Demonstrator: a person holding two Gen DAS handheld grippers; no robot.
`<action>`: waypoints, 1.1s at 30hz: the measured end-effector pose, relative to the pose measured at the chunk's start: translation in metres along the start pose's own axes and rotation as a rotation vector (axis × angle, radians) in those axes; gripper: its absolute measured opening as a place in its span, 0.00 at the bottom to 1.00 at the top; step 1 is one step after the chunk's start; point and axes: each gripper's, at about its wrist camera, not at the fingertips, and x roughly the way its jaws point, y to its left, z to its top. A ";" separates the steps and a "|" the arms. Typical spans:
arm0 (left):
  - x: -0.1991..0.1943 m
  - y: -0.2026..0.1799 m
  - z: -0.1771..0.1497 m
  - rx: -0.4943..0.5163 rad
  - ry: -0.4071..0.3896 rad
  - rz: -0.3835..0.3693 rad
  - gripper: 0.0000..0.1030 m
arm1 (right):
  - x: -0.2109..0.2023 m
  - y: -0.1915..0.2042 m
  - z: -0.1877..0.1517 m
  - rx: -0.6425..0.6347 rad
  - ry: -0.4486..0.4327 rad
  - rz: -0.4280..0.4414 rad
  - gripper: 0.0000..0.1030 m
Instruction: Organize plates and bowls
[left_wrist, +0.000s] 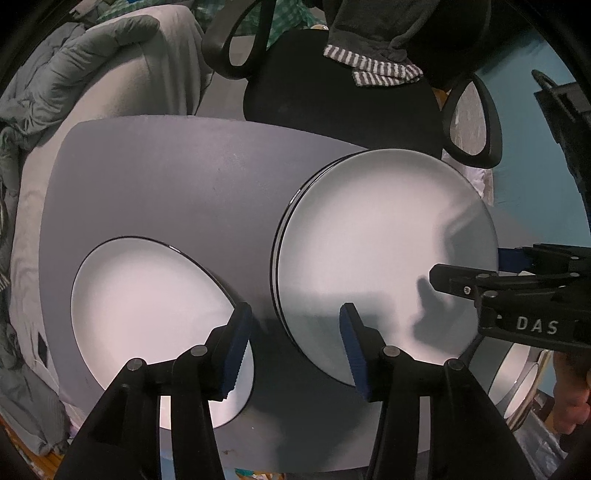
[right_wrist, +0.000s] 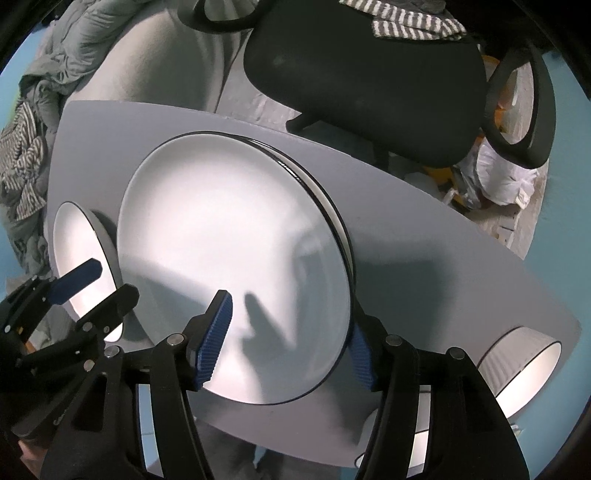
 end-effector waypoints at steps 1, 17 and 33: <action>-0.001 0.000 -0.001 -0.006 0.001 -0.008 0.49 | -0.001 0.001 -0.001 -0.003 0.000 -0.027 0.60; -0.025 0.001 -0.029 0.003 -0.039 0.012 0.53 | -0.024 0.008 -0.028 -0.080 -0.013 -0.090 0.65; -0.047 0.036 -0.066 -0.077 -0.061 -0.002 0.63 | -0.053 0.025 -0.058 -0.154 -0.066 -0.114 0.67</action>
